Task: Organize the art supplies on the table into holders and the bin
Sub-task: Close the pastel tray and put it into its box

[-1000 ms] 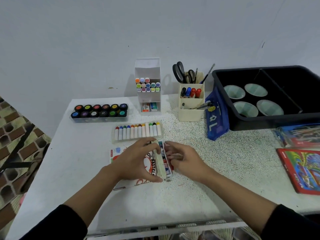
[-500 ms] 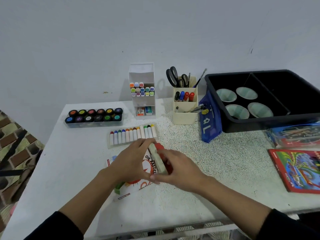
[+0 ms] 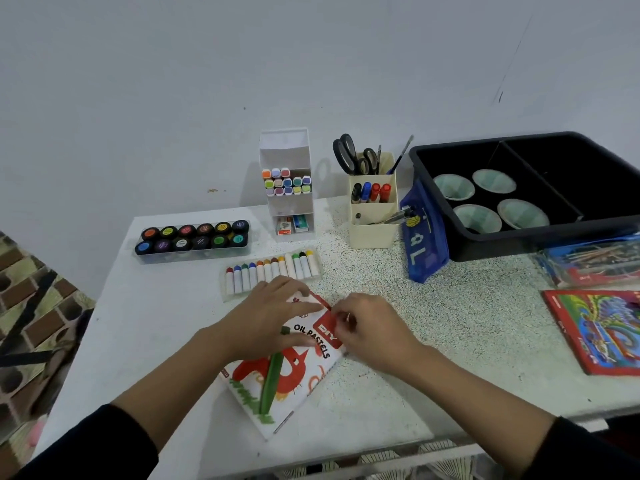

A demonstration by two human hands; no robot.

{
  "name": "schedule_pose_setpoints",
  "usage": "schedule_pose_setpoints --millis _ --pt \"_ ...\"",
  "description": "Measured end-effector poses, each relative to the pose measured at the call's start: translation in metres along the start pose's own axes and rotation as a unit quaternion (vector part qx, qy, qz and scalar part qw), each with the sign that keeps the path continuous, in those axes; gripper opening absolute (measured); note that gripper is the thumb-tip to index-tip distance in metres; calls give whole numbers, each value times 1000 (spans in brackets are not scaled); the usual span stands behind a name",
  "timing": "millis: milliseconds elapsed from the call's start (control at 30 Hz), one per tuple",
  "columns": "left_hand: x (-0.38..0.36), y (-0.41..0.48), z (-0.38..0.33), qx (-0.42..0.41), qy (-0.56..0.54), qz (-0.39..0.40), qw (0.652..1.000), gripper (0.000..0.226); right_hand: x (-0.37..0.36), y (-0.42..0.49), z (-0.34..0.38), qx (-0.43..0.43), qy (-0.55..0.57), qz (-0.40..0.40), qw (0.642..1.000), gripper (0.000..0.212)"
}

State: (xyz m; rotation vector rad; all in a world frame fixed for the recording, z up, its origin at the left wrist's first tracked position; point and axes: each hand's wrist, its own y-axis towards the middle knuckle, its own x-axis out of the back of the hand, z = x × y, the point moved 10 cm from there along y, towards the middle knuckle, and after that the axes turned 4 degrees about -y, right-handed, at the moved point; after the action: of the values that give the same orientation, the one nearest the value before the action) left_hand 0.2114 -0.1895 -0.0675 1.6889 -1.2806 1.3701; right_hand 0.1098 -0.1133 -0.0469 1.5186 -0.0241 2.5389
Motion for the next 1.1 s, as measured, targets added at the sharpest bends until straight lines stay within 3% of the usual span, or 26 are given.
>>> schedule_pose_setpoints --millis 133,200,300,433,633,833,1000,1100 --pt "-7 4 4 -26 6 19 999 69 -21 -2 -2 -37 -28 60 997 34" --pt "-9 6 6 -31 15 18 999 68 -25 0 -5 -55 -7 74 996 32" --pt "-8 6 6 -38 7 -12 999 66 -28 1 0 -57 3 76 995 23" --pt "-8 1 7 -16 0 -45 999 70 -32 -1 0 -65 -9 74 995 38" --pt "-1 -6 -1 -24 -7 -106 994 67 -31 -5 8 -47 -20 101 994 43" --pt "-8 1 -1 -18 -4 -33 999 72 -29 4 14 -61 -26 126 990 32" --pt "-6 10 1 -15 -71 87 994 63 -28 14 6 -82 -3 141 987 19" --pt "-6 12 2 25 -88 111 990 54 -28 14 4 -79 -4 137 987 16"
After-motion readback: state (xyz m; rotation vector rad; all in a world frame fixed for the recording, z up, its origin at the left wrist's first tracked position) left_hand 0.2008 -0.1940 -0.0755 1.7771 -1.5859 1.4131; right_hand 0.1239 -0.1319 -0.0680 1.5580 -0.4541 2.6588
